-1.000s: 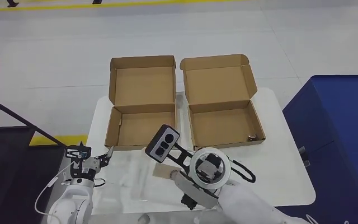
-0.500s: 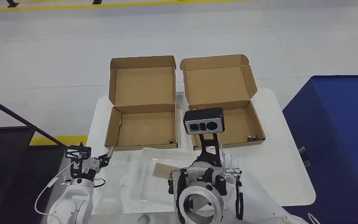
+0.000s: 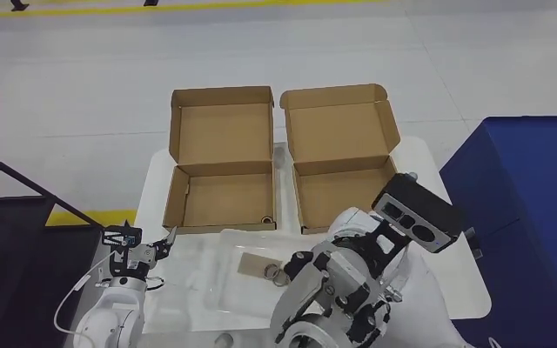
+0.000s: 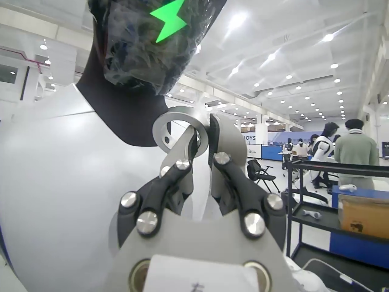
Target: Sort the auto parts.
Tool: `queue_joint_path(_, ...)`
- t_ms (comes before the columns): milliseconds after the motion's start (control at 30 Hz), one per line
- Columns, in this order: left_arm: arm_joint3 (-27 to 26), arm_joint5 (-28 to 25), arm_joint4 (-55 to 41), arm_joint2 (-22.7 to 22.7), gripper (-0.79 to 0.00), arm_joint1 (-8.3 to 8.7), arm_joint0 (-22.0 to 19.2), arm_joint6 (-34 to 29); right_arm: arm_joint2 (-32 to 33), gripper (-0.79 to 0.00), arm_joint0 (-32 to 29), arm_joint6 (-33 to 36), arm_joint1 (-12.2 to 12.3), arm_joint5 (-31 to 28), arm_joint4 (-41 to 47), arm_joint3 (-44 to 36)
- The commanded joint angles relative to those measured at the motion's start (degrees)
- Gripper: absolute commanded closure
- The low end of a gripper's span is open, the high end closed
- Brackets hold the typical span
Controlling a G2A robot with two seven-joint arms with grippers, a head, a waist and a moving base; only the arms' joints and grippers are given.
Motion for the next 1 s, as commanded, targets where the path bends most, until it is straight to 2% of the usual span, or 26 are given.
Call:
queue_joint_path(0,0.0,0.0,0.0,0.0,-0.785,0.0,0.0,0.0,-0.2,0.0,-0.3,-1.4,0.0,1.5,1.6,-0.1)
queue_joint_path(133,0.0,0.0,0.0,0.0,-0.785,0.0,0.0,0.0,-3.1,0.0,-0.2,-4.4,-0.2,7.5,11.9,0.4)
queue_joint_path(400,0.0,0.0,0.0,0.0,-0.785,0.0,0.0,0.0,-7.5,0.0,1.7,-5.8,-0.6,26.3,21.8,-0.5)
queue_joint_path(500,0.0,0.0,0.0,0.0,-0.785,0.0,0.0,0.0,-8.4,0.0,1.6,-6.7,-0.9,29.1,24.1,-0.8)
queue_joint_path(767,0.0,0.0,0.0,0.0,-0.785,0.0,0.0,0.0,-8.6,0.0,0.9,-7.2,-1.6,28.5,22.3,-0.3)
queue_joint_path(967,0.0,0.0,0.0,0.0,-0.785,0.0,0.0,0.0,-5.2,0.0,0.8,-6.2,-1.4,25.0,7.6,0.8)
